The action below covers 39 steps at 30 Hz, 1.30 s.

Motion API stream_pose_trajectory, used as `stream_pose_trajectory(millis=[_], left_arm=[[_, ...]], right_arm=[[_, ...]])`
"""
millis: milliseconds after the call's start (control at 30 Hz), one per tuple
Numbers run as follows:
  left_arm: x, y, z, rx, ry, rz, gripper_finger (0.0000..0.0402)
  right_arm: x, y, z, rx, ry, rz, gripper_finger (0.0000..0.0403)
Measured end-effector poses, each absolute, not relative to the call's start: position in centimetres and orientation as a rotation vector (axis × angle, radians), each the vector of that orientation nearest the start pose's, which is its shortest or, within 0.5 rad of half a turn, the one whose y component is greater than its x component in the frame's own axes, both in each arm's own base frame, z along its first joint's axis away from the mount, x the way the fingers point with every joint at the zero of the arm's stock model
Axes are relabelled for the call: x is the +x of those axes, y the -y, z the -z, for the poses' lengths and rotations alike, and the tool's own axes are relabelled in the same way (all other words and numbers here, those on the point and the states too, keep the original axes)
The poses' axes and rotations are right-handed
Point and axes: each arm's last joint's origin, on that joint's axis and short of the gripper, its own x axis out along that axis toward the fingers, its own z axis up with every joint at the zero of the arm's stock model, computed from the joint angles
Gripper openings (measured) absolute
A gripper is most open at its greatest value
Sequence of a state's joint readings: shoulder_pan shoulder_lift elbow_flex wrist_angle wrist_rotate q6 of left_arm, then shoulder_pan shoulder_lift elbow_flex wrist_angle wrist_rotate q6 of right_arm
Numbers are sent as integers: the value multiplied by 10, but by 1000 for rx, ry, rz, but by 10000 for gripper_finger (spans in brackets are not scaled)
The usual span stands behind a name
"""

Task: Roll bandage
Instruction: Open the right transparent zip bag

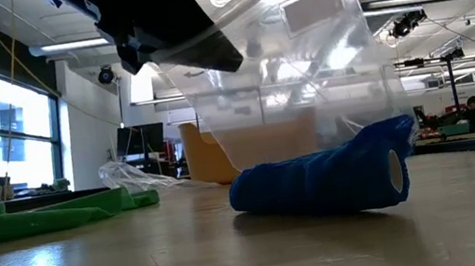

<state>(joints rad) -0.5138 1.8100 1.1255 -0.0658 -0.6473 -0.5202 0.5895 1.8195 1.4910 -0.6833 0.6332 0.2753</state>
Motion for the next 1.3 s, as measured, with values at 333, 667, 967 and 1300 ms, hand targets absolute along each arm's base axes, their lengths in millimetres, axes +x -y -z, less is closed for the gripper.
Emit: stream_pose_trajectory(millis=[333, 667, 967, 1300], left_arm=[[335, 171, -192, -126, -481, -412, 0], [336, 172, -195, -123, -438, -436, 0], [336, 176, -200, -42, -392, -450, 0], [323, 188, -204, 143, -303, -616, 0]], right_arm=[[311, -231, -287, -427, -642, -33, 133], [331, -225, -259, -649, -702, -6, 133], [341, -185, -243, -502, -930, 32, 133], [353, -190, -208, -476, -1046, -80, 133]])
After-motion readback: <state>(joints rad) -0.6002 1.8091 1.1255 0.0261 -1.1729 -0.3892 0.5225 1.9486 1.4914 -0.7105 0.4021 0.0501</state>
